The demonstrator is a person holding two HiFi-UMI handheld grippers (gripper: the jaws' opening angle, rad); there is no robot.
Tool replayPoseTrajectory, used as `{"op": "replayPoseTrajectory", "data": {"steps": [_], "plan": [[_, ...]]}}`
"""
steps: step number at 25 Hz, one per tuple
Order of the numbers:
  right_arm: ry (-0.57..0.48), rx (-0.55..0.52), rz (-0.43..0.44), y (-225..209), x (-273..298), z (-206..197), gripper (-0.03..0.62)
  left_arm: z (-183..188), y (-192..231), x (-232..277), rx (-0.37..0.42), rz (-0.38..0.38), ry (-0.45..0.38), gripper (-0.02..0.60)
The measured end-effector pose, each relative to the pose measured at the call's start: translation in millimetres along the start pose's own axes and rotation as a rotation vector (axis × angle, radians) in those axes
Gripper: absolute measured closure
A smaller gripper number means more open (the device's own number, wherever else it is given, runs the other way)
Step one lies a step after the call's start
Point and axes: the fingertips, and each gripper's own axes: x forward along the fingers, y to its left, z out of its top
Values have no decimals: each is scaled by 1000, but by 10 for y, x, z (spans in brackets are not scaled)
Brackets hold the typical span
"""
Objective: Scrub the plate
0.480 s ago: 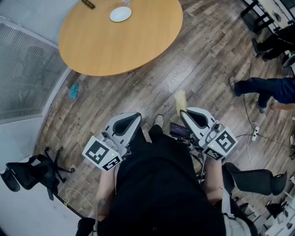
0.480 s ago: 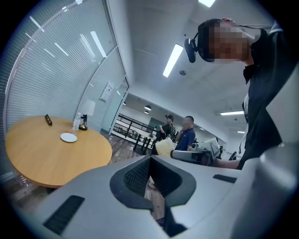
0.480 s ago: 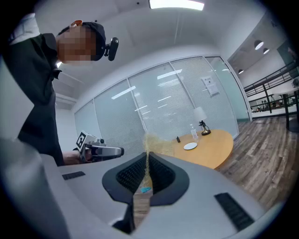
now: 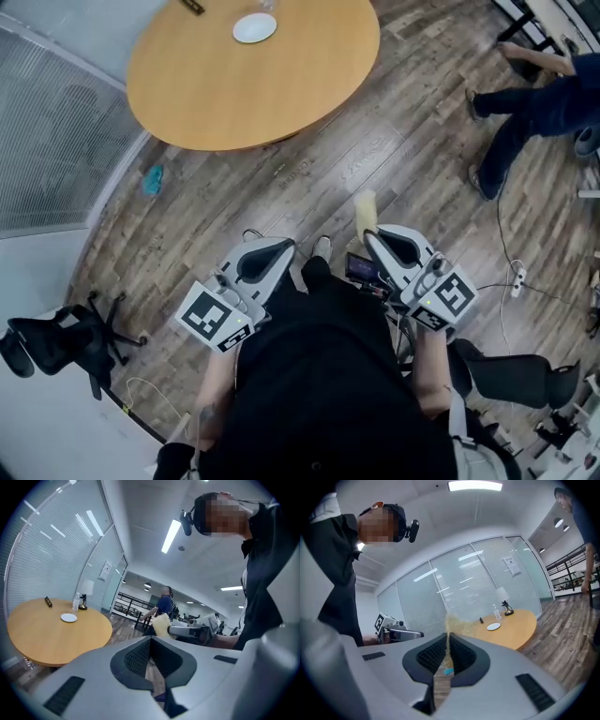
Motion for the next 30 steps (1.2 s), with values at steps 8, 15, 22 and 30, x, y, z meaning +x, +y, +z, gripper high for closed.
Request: {"op": "replayPoseTrajectory", "data": {"steps": [8, 15, 22, 30], "plan": [[28, -23, 13, -32, 11, -46, 569, -5, -31, 98, 44, 46, -2, 575], [46, -9, -14, -120, 95, -91, 569, 51, 59, 176, 11, 33, -9, 575], [51, -31, -66, -411, 418, 84, 569, 141, 521, 561, 114, 20, 64, 575], [61, -116, -101, -868, 924, 588, 568, 706, 1061, 1130, 141, -56, 28, 575]]}}
